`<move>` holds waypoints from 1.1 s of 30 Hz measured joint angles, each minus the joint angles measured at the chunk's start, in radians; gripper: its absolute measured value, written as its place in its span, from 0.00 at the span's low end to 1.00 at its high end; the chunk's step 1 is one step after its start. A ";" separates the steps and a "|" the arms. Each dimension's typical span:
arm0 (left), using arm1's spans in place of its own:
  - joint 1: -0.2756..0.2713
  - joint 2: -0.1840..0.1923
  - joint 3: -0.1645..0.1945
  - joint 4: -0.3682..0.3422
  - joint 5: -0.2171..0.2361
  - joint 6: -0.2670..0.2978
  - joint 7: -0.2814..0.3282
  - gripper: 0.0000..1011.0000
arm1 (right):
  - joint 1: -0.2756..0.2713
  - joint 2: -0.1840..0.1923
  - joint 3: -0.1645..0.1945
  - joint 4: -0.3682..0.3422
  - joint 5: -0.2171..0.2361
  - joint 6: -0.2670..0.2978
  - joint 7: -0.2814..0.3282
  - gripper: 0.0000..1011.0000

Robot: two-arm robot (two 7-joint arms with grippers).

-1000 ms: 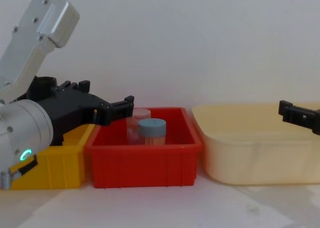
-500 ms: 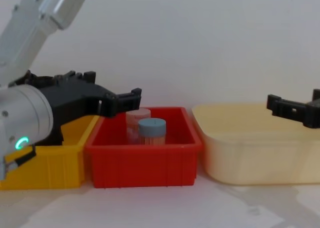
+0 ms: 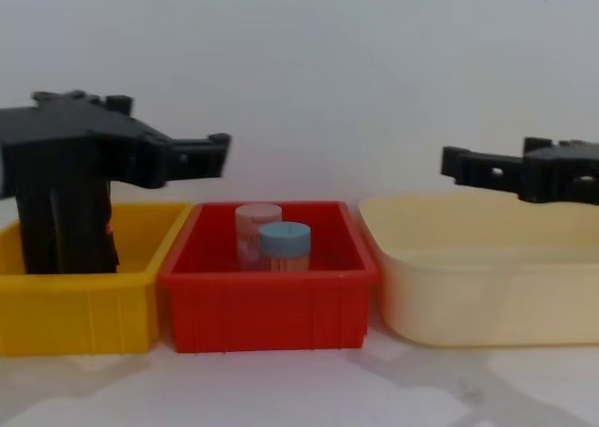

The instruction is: Pick up the garbage bag with the one hand and transfer it to the other hand.

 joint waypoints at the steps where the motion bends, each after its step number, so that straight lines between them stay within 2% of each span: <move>1: 0.025 0.014 -0.026 -0.024 -0.012 0.007 0.000 0.99 | 0.004 -0.001 -0.004 -0.001 0.000 0.005 0.001 0.99; 2: 0.025 0.014 -0.026 -0.024 -0.012 0.007 0.000 0.99 | 0.004 -0.001 -0.004 -0.001 0.000 0.005 0.001 0.99; 7: 0.118 0.055 -0.139 -0.081 -0.068 0.011 -0.019 0.99 | 0.047 -0.018 -0.041 0.002 -0.013 0.041 0.002 0.99; 8: 0.118 0.055 -0.139 -0.081 -0.068 0.011 -0.019 0.99 | 0.047 -0.018 -0.041 0.002 -0.013 0.041 0.002 0.99; 9: 0.139 0.063 -0.169 -0.088 -0.086 0.007 -0.027 0.99 | 0.061 -0.024 -0.051 0.009 -0.022 0.050 0.000 0.99; 14: 0.187 0.079 -0.260 -0.088 -0.147 -0.017 -0.057 0.99 | 0.107 -0.049 -0.087 0.041 -0.052 0.074 -0.008 0.99; 20: 0.191 0.083 -0.310 -0.056 -0.196 -0.033 -0.085 0.99 | 0.161 -0.077 -0.122 0.090 -0.082 0.100 -0.016 0.99; 24: 0.167 0.082 -0.332 -0.011 -0.232 -0.040 -0.113 0.99 | 0.195 -0.096 -0.140 0.123 -0.099 0.115 -0.019 0.99; 33: 0.085 0.074 -0.332 0.089 -0.273 -0.035 -0.161 0.99 | 0.263 -0.132 -0.164 0.200 -0.123 0.138 -0.019 0.99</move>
